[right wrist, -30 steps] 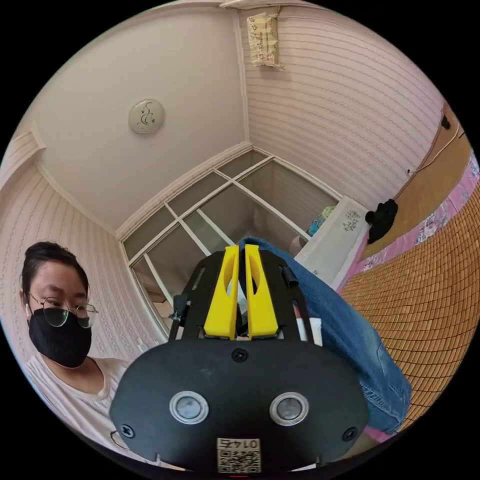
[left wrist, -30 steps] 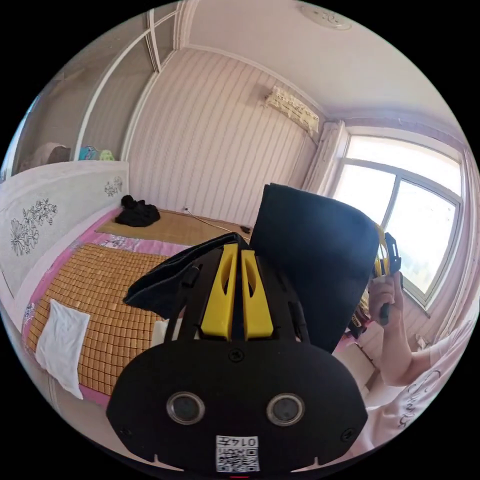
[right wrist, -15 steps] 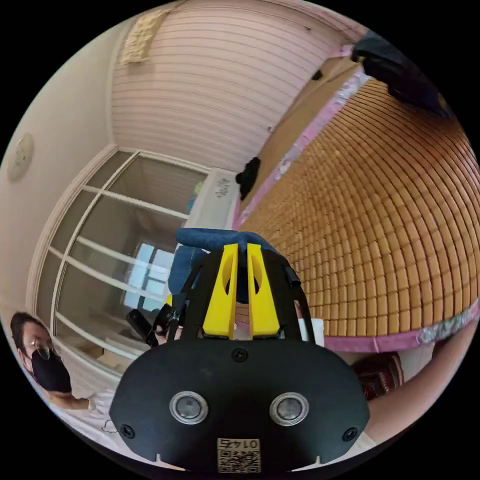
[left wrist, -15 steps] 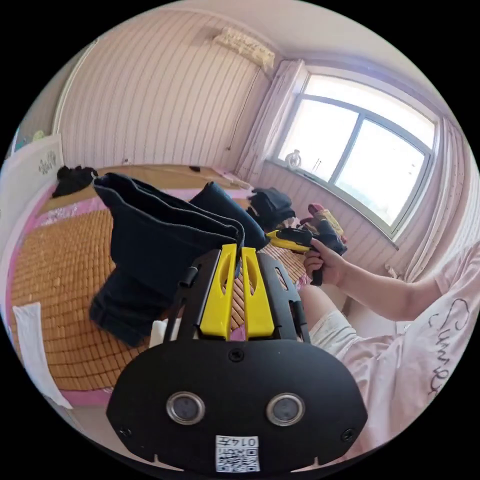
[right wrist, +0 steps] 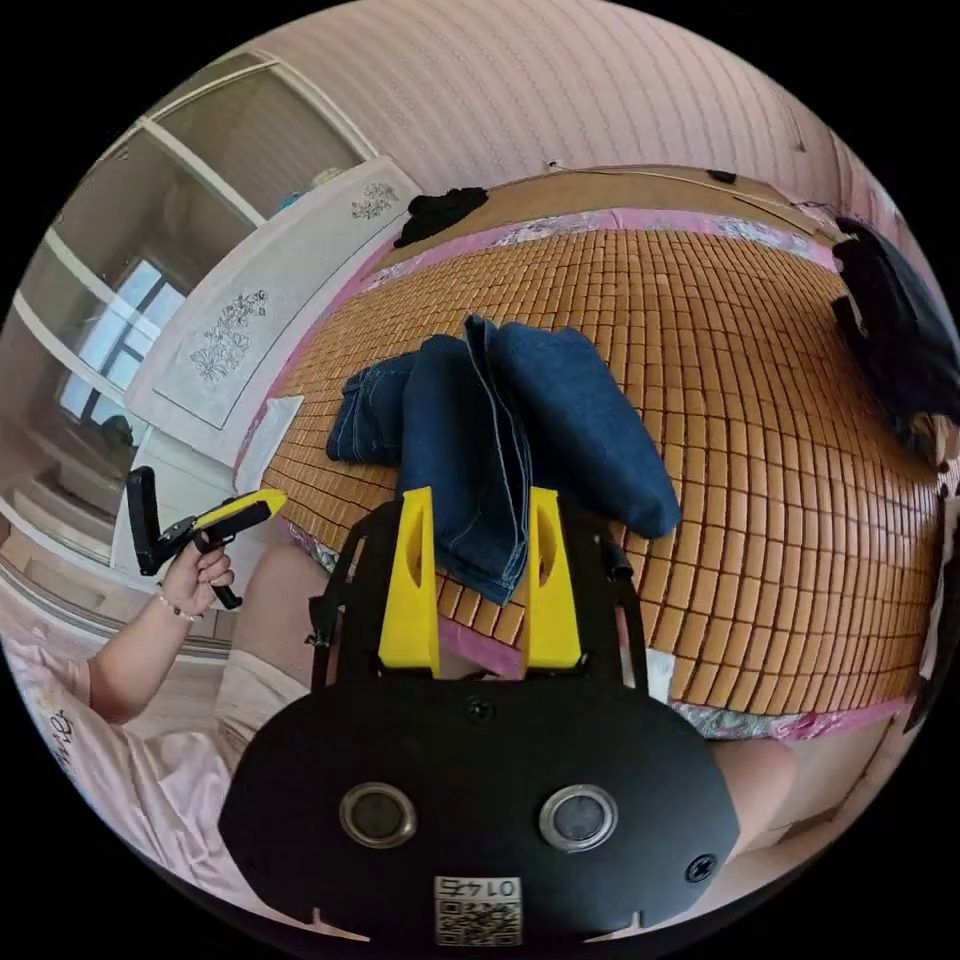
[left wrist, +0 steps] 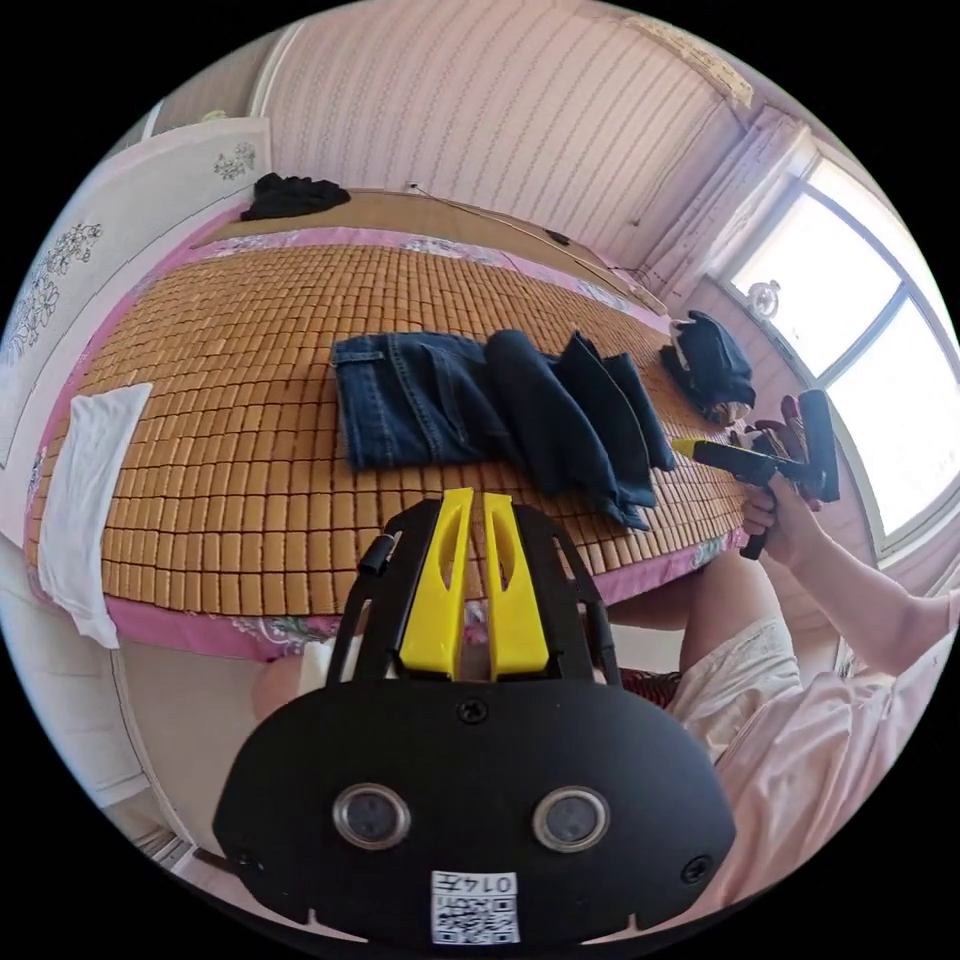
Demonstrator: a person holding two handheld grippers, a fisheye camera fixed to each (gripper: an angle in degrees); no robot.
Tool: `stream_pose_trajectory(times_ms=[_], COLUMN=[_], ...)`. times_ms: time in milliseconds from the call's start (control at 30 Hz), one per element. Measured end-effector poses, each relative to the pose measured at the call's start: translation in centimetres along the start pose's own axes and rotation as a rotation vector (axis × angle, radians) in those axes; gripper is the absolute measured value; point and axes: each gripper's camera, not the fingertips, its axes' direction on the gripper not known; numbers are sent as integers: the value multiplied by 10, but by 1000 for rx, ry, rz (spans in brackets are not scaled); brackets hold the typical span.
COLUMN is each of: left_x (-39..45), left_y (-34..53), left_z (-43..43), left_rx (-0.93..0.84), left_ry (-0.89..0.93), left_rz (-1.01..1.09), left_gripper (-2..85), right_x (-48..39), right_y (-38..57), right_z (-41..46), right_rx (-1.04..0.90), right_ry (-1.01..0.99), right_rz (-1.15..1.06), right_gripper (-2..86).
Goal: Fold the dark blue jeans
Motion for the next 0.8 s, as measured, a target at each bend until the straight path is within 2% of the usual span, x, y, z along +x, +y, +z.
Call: stream_pose_trajectory(times_ms=[133,233,300,433,467,533,600,633,700,800], left_x=[-38,-59,-69,-87,-92,-101,-104,-104,-109,-133], left_y=[-44,-78,-96,-133,-140,-144,-143,-146,-152,-159], left_z=[3,15,20,54,69,88,90,91,86,68], left_rx=[3,-14,3,-74,-132,-217,-199,-217,-232,-200], left_ry=[-82,-115,-107,-147,-147,-148,-183,-195,-150,-69], left_rz=[-34,-86,-116,-127,-129,-167,-162,-134,-110,-201], left_gripper=[57,79,82,98,106,111,104,94,5,-6], right_x=[-43,-49,-55,-74,-78,-79,-75,-66,-43,-2], right_y=[-58,-80,-84,-86,-85,-86,-86,-89,-96,-104], right_z=[44,93,106,106,99,86,62,40,3,-72], right_rx=[-41,-192,-219,-222,-212,-210,-150,-96,-24,133], right_ry=[119,236,269,329,313,284,316,330,308,366], right_rz=[-80,-51,-54,-160,-189,-221,-242,-222,-137,-4], right_gripper=[138,121,115,49,13,0,-5,-6,-7,-8])
